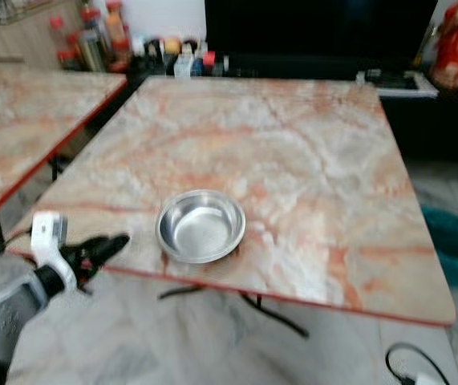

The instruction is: Setting the table

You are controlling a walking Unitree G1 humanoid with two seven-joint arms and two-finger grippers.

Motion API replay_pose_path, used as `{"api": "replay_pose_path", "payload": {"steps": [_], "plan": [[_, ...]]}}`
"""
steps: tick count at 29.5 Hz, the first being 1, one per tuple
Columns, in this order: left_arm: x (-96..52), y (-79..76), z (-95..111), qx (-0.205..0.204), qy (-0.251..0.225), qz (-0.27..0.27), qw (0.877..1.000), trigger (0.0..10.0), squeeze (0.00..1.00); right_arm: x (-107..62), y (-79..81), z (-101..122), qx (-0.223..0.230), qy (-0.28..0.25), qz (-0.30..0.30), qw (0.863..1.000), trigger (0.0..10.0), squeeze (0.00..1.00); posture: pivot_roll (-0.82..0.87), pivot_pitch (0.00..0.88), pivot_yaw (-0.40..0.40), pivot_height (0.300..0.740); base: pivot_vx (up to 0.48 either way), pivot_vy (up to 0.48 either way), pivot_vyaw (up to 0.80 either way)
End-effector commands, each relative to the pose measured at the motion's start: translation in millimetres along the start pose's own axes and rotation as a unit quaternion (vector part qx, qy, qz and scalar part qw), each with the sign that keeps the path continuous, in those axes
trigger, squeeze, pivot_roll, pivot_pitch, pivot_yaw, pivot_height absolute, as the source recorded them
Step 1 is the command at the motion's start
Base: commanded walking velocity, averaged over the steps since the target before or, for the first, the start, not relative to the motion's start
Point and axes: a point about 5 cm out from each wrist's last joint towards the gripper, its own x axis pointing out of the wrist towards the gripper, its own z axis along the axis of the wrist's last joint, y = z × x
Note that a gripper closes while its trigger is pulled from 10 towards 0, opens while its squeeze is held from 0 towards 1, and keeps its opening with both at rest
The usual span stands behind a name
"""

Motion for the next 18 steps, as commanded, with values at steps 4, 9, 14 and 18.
{"api": "replay_pose_path", "payload": {"steps": [4, 9, 14, 18], "plan": [[-15.6, -9.1, -12, 0.097, 0.104, -0.060, 0.988, 10.0, 0.00, -0.5, -2.0, -3, 0.000, 0.005, -0.002, 1.000, 10.0, 0.00, 0.03, 0.077, 0.039, 0.740, 0.000, 0.000, 0.00], [-24.0, -10.2, -33, 0.125, 0.192, -0.097, 0.969, 10.0, 0.00, -0.5, -2.1, -3, 0.001, 0.005, -0.002, 1.000, 10.0, 0.00, 0.03, 0.078, 0.042, 0.740, 0.000, 0.000, 0.00], [-35.5, -9.8, -64, 0.168, 0.297, -0.126, 0.932, 10.0, 0.00, -0.5, -2.3, -3, 0.001, 0.005, -0.003, 1.000, 10.0, 0.00, 0.03, 0.078, 0.043, 0.740, 0.000, 0.000, 0.00], [-42.0, -9.2, -87, 0.183, 0.353, -0.138, 0.907, 10.0, 0.00, -0.5, -2.3, -3, 0.002, 0.005, -0.003, 1.000, 10.0, 0.00, 0.03, 0.081, 0.043, 0.740, 0.000, 0.000, 0.00]]}}
